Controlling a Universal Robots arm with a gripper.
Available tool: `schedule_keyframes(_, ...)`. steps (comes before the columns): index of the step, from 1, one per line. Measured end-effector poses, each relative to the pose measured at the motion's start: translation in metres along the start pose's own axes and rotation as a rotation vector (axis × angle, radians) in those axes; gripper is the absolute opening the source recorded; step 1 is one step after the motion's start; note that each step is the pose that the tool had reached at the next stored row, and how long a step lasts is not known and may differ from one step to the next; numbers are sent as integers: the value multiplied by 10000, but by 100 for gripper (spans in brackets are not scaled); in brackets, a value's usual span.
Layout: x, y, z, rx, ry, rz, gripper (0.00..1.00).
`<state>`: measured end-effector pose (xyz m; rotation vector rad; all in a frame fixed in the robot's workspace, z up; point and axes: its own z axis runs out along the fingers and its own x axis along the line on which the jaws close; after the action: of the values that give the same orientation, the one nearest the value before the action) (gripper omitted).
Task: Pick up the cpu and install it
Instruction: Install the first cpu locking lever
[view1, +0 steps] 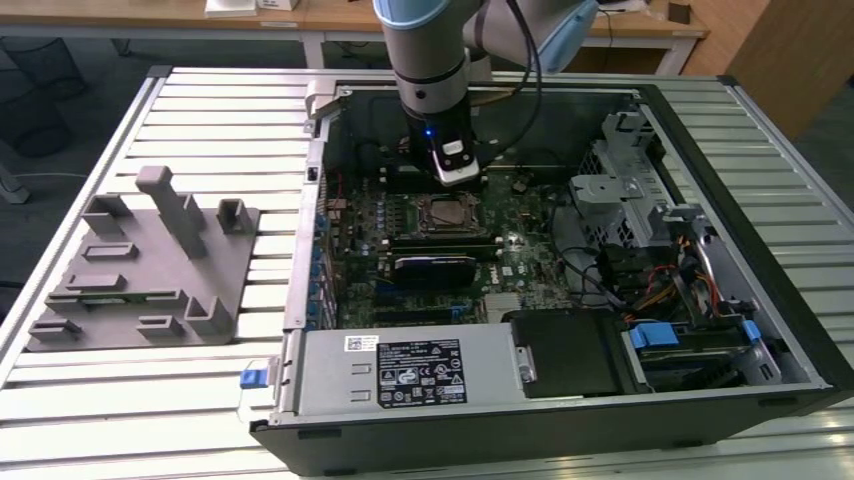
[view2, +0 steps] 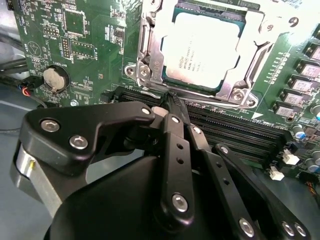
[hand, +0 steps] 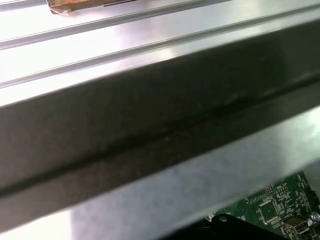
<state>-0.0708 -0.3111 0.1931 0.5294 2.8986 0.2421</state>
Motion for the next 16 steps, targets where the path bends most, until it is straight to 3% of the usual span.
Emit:
schedule_keyframes(6, -1, 0, 1, 22, -31, 110, 11)
schedule_keyframes(13, -11, 13, -64, 36, -52, 212, 11)
schedule_keyframes(16, -10, 12, -61, 15, -125, 238, 11)
